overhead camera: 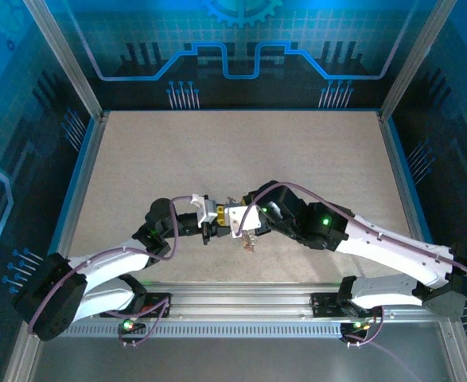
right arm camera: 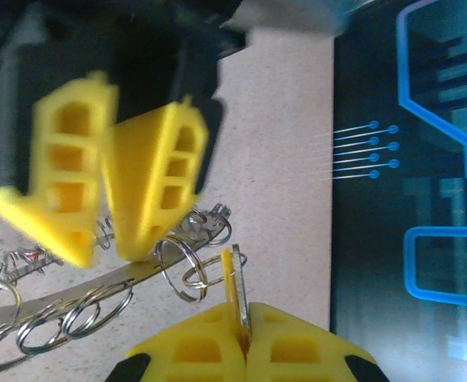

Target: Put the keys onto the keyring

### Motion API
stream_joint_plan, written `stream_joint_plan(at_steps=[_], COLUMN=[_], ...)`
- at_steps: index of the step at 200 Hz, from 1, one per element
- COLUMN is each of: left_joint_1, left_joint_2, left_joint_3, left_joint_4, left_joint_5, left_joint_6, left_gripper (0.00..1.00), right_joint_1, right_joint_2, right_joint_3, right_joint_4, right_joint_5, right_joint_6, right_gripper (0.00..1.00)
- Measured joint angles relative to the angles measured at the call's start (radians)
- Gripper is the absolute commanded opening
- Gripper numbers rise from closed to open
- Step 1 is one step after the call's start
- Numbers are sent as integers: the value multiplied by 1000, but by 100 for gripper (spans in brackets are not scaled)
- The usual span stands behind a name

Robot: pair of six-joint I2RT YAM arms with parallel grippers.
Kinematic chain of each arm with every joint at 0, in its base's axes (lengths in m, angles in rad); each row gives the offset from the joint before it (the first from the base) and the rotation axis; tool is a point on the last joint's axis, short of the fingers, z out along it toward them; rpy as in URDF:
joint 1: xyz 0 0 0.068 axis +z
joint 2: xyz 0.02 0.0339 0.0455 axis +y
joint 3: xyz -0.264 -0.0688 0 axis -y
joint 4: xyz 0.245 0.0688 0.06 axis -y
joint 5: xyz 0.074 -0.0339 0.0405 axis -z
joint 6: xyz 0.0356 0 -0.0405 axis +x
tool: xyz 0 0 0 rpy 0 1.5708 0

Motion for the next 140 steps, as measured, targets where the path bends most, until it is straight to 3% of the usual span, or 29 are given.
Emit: stream_joint_plan(at_steps=[52,80,140], left_joint_1=[37,67,178], left_joint_2=[-47,-103,-196], left_joint_3=[-26,-37,-18], left_joint_4=[4,-24,-375], left_joint_5=[-85,-218,-537], left_joint_6=[-35,-72,-156], left_gripper=[39,47,54], right_joint_1=[10,3,-63], right_joint_2=[54,60,60], right_joint_3=[92,97,115], right_joint_4=[-14,-31,-13], right_joint_5=[138,183,310], right_joint_6=[-37,-53,-100], right_gripper=[0,0,0])
